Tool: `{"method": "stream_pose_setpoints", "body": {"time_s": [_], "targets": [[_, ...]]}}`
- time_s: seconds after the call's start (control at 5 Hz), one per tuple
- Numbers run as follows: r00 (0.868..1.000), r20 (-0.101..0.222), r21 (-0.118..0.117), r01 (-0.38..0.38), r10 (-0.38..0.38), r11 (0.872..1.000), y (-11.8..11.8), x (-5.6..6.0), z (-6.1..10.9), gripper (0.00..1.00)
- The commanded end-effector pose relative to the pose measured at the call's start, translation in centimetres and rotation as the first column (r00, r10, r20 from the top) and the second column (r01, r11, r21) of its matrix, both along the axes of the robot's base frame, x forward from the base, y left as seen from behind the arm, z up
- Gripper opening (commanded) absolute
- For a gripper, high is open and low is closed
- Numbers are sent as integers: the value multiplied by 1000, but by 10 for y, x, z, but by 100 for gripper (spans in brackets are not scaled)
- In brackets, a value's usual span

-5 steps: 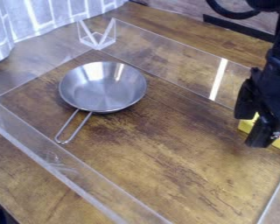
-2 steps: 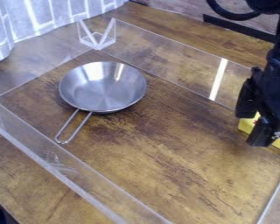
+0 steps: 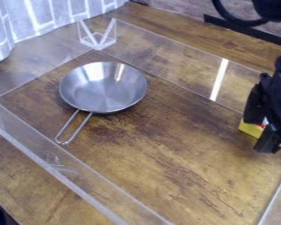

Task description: Put the yellow object in the silver pan

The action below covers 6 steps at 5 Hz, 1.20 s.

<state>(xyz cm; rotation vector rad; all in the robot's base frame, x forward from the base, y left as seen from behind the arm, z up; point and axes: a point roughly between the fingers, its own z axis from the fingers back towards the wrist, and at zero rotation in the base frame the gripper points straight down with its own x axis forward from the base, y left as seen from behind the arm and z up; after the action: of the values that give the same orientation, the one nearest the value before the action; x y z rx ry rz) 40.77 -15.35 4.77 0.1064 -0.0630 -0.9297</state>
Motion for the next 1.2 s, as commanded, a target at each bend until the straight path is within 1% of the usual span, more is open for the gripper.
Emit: {"method": "stream_pose_setpoints", "body": {"time_s": [0.0, 0.2, 0.4, 1.0], "targets": [[998, 57, -28, 10, -8, 1000, -4, 9, 15, 100], [999, 50, -31, 11, -10, 999, -4, 12, 7, 0], [999, 46, -30, 15, -14, 999, -4, 14, 5, 0], [999, 31, -2, 40, -40, 999, -3, 14, 19, 0]]}}
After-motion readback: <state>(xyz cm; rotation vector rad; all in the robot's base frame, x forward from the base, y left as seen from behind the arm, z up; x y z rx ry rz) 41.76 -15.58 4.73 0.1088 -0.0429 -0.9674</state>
